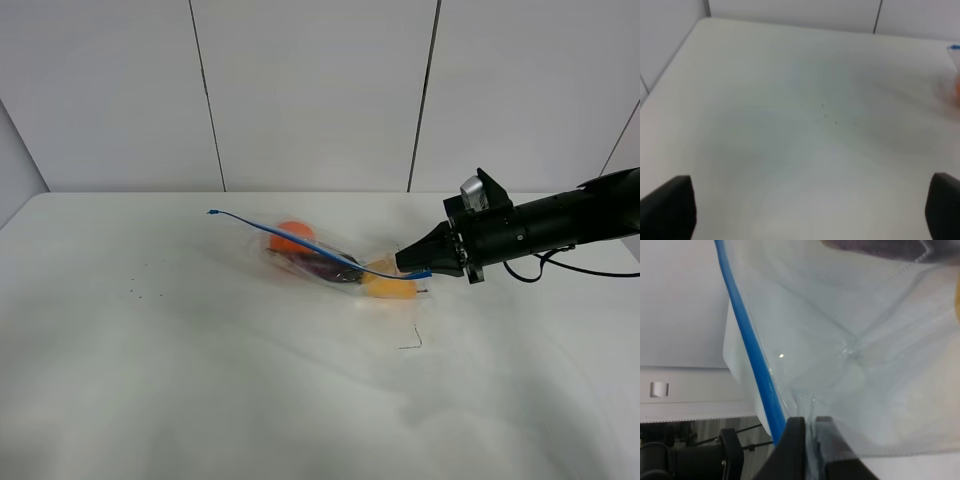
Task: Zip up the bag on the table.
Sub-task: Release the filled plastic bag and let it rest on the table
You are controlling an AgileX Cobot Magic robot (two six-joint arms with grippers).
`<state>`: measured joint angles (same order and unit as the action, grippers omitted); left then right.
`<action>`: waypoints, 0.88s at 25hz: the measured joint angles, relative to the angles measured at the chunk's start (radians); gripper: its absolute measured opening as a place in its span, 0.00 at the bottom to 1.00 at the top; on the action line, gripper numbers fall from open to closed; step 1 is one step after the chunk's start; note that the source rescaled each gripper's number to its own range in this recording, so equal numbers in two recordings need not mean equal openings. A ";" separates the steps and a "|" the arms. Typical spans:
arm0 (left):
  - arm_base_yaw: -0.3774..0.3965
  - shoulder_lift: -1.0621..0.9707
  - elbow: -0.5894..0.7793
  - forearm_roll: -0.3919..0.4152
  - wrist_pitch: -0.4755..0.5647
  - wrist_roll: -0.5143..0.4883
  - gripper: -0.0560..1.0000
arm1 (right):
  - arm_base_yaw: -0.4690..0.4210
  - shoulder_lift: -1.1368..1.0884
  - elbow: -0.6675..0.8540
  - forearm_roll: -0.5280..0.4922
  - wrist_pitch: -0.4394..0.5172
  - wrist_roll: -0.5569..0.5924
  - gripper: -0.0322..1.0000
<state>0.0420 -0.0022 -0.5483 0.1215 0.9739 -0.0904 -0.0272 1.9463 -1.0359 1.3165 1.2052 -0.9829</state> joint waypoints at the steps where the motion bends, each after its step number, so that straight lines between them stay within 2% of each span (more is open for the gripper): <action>1: 0.000 0.000 0.005 -0.002 0.006 0.002 0.99 | 0.000 0.000 0.000 0.000 0.000 -0.002 0.03; 13: 0.000 0.000 0.051 -0.008 0.076 0.028 0.99 | 0.000 0.000 0.000 -0.001 0.000 -0.003 0.03; 22: 0.000 0.000 0.054 -0.008 0.076 0.033 0.99 | 0.000 0.000 0.000 -0.003 0.000 -0.003 0.03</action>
<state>0.0420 -0.0022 -0.4940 0.1132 1.0496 -0.0572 -0.0272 1.9463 -1.0359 1.3137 1.2052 -0.9863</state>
